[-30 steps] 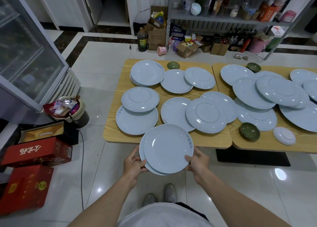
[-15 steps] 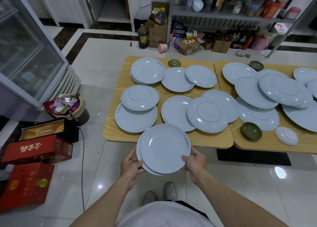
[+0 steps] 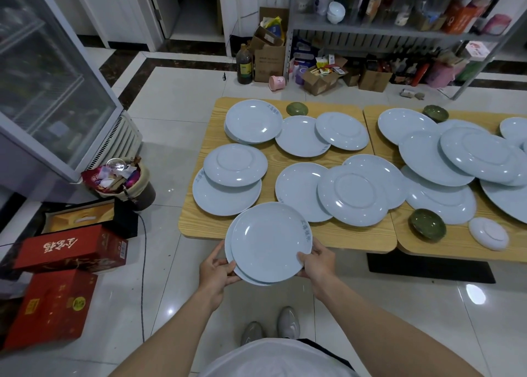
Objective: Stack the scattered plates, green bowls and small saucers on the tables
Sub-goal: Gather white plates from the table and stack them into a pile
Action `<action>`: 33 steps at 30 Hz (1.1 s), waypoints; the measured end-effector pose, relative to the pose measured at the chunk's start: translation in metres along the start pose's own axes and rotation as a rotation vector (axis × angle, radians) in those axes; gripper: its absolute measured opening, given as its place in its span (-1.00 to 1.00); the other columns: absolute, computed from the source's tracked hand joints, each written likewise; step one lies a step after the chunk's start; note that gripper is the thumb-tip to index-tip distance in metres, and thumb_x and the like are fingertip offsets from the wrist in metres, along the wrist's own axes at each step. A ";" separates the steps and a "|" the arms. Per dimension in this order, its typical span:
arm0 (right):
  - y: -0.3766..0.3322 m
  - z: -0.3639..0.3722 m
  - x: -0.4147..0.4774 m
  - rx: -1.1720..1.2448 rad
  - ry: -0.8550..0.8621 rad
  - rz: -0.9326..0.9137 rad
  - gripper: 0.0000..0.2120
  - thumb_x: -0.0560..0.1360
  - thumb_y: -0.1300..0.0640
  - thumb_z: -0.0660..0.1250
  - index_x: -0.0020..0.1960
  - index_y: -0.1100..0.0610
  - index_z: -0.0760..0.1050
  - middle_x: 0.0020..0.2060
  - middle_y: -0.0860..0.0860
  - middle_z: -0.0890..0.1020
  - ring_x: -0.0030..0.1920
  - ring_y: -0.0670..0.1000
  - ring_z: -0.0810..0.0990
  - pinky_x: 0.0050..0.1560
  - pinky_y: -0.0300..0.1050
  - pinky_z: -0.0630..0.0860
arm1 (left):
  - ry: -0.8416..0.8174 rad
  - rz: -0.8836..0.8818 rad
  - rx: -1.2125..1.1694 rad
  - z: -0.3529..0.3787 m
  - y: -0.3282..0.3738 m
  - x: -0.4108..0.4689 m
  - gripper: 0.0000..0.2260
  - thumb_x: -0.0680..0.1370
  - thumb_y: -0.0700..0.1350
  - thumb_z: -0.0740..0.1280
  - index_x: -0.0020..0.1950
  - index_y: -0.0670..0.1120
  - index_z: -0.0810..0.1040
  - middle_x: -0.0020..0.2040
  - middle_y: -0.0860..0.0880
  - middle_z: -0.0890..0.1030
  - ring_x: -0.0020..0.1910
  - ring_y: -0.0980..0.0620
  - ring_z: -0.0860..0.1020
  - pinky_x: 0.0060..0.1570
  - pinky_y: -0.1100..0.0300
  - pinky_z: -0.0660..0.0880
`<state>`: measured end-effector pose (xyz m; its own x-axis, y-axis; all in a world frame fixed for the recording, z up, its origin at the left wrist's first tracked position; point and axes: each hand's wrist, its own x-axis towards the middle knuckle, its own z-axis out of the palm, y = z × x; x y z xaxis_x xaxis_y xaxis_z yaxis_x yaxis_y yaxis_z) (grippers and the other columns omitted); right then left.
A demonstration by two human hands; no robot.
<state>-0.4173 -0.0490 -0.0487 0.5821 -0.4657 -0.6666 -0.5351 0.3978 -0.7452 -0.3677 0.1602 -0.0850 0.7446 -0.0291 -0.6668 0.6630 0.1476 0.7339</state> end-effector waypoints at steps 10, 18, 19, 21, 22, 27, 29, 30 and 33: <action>0.003 0.016 0.012 -0.243 0.096 -0.106 -0.53 0.45 0.40 0.21 0.14 -0.08 0.59 -0.16 -0.16 0.65 -0.13 -0.04 0.63 -0.03 0.03 0.67 | 0.020 -0.005 -0.032 0.001 0.004 0.002 -0.40 0.52 -0.43 0.35 0.48 0.00 0.39 0.10 -0.24 0.60 -0.03 -0.18 0.68 -0.14 -0.08 0.66; -0.008 0.020 0.018 -0.344 0.107 -0.091 -0.58 0.42 0.39 0.24 -0.03 -0.12 0.58 -0.24 -0.15 0.62 -0.16 0.02 0.62 -0.02 0.03 0.66 | 0.037 -0.006 -0.044 0.003 0.007 0.004 -0.42 0.54 -0.43 0.32 0.48 -0.02 0.37 0.08 -0.22 0.61 -0.03 -0.17 0.67 -0.19 -0.03 0.66; -0.009 0.020 0.019 -0.345 0.105 -0.087 -0.59 0.42 0.39 0.25 -0.05 -0.13 0.57 -0.23 -0.14 0.62 -0.15 0.03 0.62 -0.02 0.03 0.66 | 0.036 -0.005 -0.044 0.003 0.008 0.004 -0.43 0.54 -0.43 0.32 0.48 -0.02 0.37 0.08 -0.21 0.61 -0.03 -0.17 0.67 -0.19 -0.02 0.66; -0.011 0.022 0.020 -0.338 0.104 -0.084 -0.59 0.42 0.39 0.25 -0.08 -0.14 0.56 -0.22 -0.13 0.63 -0.13 0.04 0.63 -0.03 0.01 0.66 | 0.039 -0.003 -0.044 0.003 0.010 0.006 -0.44 0.54 -0.43 0.32 0.48 -0.03 0.38 0.07 -0.20 0.61 -0.03 -0.17 0.67 -0.20 -0.01 0.66; -0.012 0.024 0.020 -0.333 0.101 -0.086 -0.59 0.43 0.39 0.25 -0.06 -0.14 0.56 -0.22 -0.13 0.63 -0.13 0.04 0.63 -0.04 -0.01 0.66 | 0.044 -0.003 -0.045 0.003 0.011 0.007 -0.45 0.55 -0.43 0.31 0.48 -0.03 0.38 0.07 -0.20 0.61 -0.03 -0.17 0.67 -0.19 -0.01 0.66; -0.018 0.029 0.020 -0.336 0.095 -0.091 -0.58 0.46 0.39 0.24 -0.03 -0.14 0.55 -0.20 -0.08 0.62 -0.18 -0.02 0.60 -0.16 -0.16 0.59 | 0.053 0.006 -0.044 0.003 0.015 0.011 -0.48 0.56 -0.42 0.28 0.47 -0.04 0.40 0.08 -0.19 0.62 -0.01 -0.16 0.67 -0.16 -0.03 0.66; -0.020 0.030 0.020 -0.345 0.091 -0.086 -0.59 0.46 0.39 0.24 -0.03 -0.13 0.55 -0.17 -0.06 0.63 -0.16 -0.01 0.60 -0.16 -0.15 0.60 | 0.058 0.009 -0.042 0.003 0.016 0.013 -0.49 0.57 -0.42 0.28 0.46 -0.04 0.40 0.10 -0.21 0.63 0.00 -0.16 0.67 -0.17 -0.03 0.66; -0.020 0.030 0.019 -0.352 0.091 -0.084 -0.60 0.46 0.39 0.25 -0.03 -0.12 0.56 -0.16 -0.06 0.63 -0.15 0.00 0.61 -0.15 -0.15 0.60 | 0.060 0.009 -0.039 0.002 0.016 0.014 -0.49 0.57 -0.41 0.29 0.46 -0.04 0.41 0.11 -0.22 0.63 0.00 -0.16 0.67 -0.17 -0.03 0.66; -0.020 0.028 0.019 -0.375 0.080 -0.085 -0.62 0.45 0.39 0.27 -0.05 -0.10 0.58 -0.20 -0.08 0.63 -0.18 -0.03 0.60 -0.21 -0.19 0.59 | 0.060 0.003 -0.029 0.001 0.015 0.016 -0.50 0.58 -0.40 0.28 0.47 -0.02 0.41 0.14 -0.24 0.63 -0.01 -0.16 0.68 -0.16 -0.02 0.66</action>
<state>-0.3788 -0.0435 -0.0468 0.5921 -0.5504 -0.5886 -0.6823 0.0462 -0.7296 -0.3456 0.1609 -0.0845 0.7399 0.0301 -0.6721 0.6579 0.1766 0.7321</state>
